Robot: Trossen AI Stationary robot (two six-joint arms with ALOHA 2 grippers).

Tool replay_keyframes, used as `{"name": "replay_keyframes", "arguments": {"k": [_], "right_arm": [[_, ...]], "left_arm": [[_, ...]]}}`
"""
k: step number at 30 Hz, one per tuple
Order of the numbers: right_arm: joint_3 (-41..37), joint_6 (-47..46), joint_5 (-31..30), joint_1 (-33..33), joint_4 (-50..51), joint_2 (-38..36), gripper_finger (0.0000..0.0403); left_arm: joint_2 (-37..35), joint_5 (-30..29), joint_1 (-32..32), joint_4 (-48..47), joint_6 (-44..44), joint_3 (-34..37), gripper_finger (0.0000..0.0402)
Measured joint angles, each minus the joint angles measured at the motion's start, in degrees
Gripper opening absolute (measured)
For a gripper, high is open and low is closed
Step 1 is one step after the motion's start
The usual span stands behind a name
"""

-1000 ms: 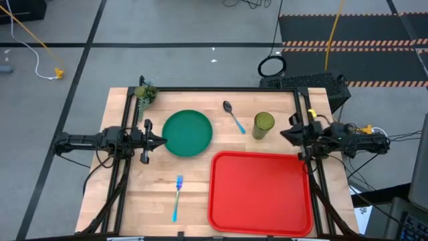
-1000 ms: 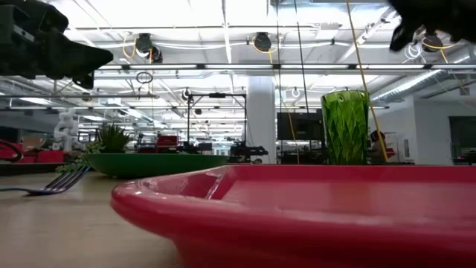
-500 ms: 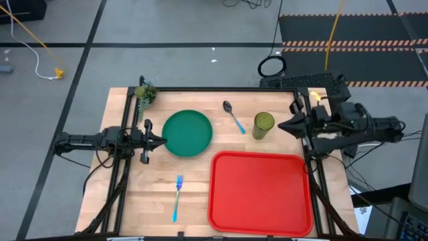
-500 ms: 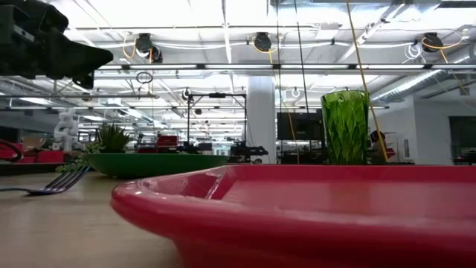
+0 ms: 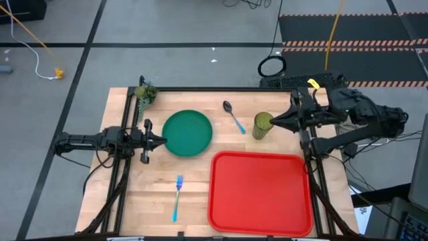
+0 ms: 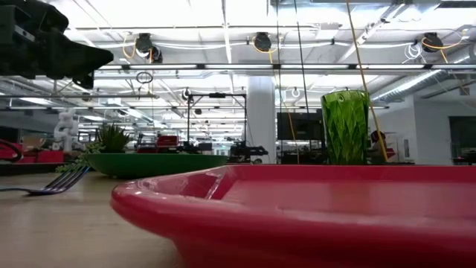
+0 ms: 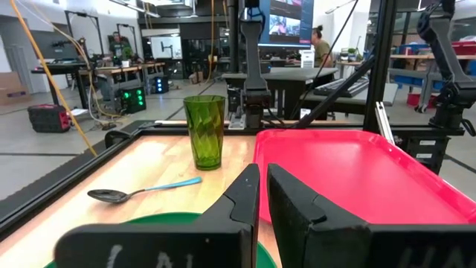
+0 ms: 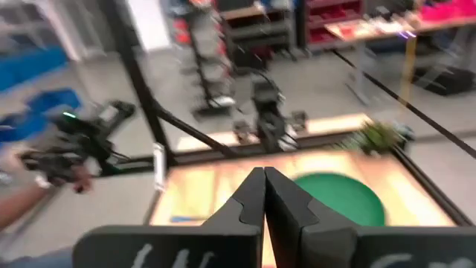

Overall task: Pick and place plate/cup/fork/spoon on tray
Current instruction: Put the green cup into the red tray

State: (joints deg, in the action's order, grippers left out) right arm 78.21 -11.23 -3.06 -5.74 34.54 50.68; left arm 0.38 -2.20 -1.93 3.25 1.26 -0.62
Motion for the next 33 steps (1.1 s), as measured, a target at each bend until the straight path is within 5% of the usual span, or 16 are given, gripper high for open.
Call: {"name": "replay_keyframes", "arguments": {"k": [13, 17, 20, 23, 33], "right_arm": [[2.7, -1.6, -6.6, 0.0, 19.6, 8.0, 0.0000], [2.7, -1.7, -10.6, 0.0, 23.9, 10.0, 0.0000], [2.7, -1.6, -12.1, 0.2, 25.5, 10.9, 0.0000], [2.7, -1.6, -12.1, 0.2, 25.8, 11.8, 0.0000], [1.6, -0.6, -11.9, 0.0, 26.7, 12.3, 0.0000]], "left_arm": [[0.0, -1.8, 0.0, 0.5, -0.3, 0.0, 0.0033], [0.0, -2.3, 0.0, 6.8, -9.5, 0.0, 0.0033], [0.0, 2.8, 0.0, 14.3, -10.6, -0.9, 0.0033], [1.3, 8.6, -0.2, 18.4, -10.8, -4.7, 0.0033], [19.1, 9.3, -3.8, 13.2, -4.7, -26.7, 0.0033]]}}
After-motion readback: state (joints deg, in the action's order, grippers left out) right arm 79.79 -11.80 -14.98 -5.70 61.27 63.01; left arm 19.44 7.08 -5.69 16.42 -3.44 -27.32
